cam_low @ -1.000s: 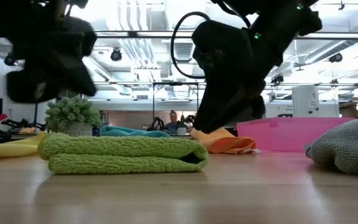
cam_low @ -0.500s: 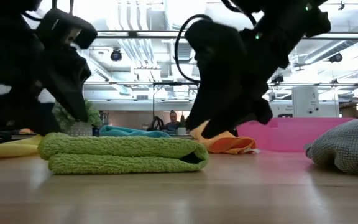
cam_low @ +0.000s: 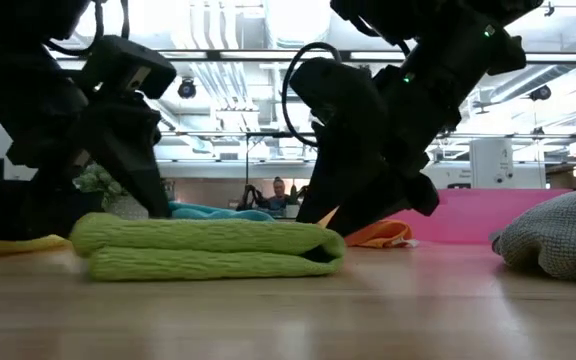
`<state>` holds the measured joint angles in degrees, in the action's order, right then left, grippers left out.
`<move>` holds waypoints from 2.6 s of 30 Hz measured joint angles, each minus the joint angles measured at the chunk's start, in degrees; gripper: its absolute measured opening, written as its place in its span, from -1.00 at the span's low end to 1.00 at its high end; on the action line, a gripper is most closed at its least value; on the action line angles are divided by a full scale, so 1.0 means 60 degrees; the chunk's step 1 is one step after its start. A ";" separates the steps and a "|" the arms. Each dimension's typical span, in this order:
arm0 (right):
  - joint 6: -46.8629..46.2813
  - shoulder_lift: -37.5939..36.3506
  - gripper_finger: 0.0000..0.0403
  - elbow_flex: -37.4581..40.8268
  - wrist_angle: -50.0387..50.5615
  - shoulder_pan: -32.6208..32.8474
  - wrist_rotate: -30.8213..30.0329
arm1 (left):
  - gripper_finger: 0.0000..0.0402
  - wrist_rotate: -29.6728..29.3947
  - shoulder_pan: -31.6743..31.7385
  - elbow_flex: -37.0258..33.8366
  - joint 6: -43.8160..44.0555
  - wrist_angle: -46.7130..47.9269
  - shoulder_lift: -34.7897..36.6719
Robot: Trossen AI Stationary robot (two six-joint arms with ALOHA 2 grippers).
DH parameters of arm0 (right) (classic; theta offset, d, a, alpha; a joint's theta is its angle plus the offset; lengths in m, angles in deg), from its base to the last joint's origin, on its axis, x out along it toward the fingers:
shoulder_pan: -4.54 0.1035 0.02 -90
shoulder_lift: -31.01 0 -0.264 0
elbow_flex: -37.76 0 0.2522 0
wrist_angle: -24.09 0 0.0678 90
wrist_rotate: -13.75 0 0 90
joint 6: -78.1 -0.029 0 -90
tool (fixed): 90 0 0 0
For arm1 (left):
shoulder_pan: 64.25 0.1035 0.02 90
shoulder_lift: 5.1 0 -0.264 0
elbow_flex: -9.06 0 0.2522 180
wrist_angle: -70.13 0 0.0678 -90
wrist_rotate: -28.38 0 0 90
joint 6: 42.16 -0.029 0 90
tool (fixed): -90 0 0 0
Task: Fold microfiber towels
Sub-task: Put the green microfiber cloth into the pink bin
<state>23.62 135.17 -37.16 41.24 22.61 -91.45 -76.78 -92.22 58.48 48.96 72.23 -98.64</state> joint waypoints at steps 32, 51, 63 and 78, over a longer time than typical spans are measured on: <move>-0.0083 0.0007 -0.09 0.0811 -0.1488 -0.0155 0.0283 | 0.05 -0.0821 0.0051 0.0678 -0.0102 -0.1477 -0.1983; 0.0613 0.0699 -0.44 0.0829 -0.3182 -0.0208 0.1085 | -0.49 -0.1146 0.0022 0.0688 -0.0471 -0.1495 -0.1973; 0.1341 0.0718 -0.93 0.0865 -0.3673 -0.0200 0.1067 | -0.96 -0.1511 0.0001 0.0688 -0.1742 -0.1532 -0.1976; 0.1312 0.0714 -0.93 0.0865 -0.3792 -0.0142 0.1066 | -0.99 -0.1601 0.0015 0.0673 -0.1852 -0.1806 -0.1962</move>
<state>31.49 139.46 -31.97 18.48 21.76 -85.05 -86.39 -92.13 62.51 37.85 61.39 -110.42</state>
